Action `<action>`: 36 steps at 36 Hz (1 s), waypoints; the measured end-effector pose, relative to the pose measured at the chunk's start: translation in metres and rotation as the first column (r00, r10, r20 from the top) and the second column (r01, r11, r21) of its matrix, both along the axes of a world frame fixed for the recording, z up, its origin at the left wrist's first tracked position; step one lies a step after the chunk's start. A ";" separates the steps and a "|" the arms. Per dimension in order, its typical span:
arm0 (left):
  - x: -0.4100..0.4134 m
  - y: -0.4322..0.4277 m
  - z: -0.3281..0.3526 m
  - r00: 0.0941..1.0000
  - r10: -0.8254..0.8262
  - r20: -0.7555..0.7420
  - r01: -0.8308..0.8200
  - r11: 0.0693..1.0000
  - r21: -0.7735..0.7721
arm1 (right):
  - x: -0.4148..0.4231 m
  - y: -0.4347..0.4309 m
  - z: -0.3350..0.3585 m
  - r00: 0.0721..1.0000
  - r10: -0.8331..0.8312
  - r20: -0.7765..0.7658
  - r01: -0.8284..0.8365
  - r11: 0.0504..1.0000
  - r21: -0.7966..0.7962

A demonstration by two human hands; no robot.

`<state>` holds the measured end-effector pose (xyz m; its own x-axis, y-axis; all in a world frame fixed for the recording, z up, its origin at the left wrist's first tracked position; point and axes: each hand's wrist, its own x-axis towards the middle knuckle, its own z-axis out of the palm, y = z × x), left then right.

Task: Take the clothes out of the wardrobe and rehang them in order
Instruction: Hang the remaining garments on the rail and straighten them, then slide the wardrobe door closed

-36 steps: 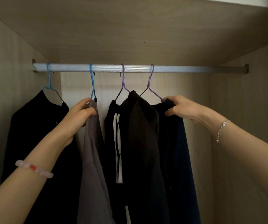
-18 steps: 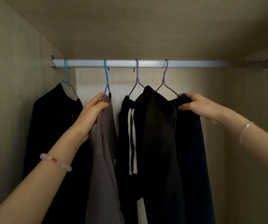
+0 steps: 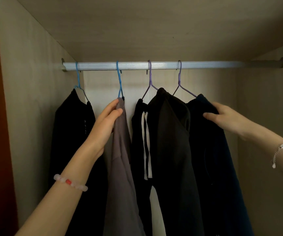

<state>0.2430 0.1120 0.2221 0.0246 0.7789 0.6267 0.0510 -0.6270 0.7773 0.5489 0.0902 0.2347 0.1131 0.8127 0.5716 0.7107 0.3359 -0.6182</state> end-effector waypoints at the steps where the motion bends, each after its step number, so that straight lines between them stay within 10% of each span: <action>1: 0.000 -0.006 -0.005 1.000 0.026 0.010 -0.026 0.999 0.032 | 0.001 -0.004 -0.007 1.000 -0.003 -0.003 0.003 1.000 0.007; 7: 0.012 -0.054 -0.062 0.892 0.450 -0.044 -0.381 0.800 0.463 | 0.013 -0.047 -0.069 0.996 0.022 -0.084 -0.019 0.999 0.028; 11: 0.048 -0.083 -0.104 0.897 0.431 -0.096 -0.313 0.774 0.550 | 0.033 -0.078 -0.117 1.000 -0.005 -0.016 0.004 0.999 -0.041; 16: 0.105 -0.096 -0.153 0.942 0.180 -0.283 -0.062 0.923 0.380 | 0.070 -0.113 -0.160 0.989 -0.088 0.120 0.096 0.993 -0.063; 25: 0.261 -0.115 -0.223 0.808 -0.152 -0.570 0.230 0.971 0.067 | 0.153 -0.173 -0.161 0.860 -0.479 0.175 0.401 0.848 0.346; 36: 0.453 -0.117 -0.240 0.900 -0.362 -0.243 0.275 0.904 -0.328 | 0.260 -0.142 -0.191 0.927 -0.376 -0.006 0.372 0.915 0.156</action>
<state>0.6962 -0.0048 -0.0180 0.4490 0.8379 0.3104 0.1368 -0.4078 0.9028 0.8092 -0.0522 0.0435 0.3766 0.6169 0.6911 0.8166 0.1311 -0.5621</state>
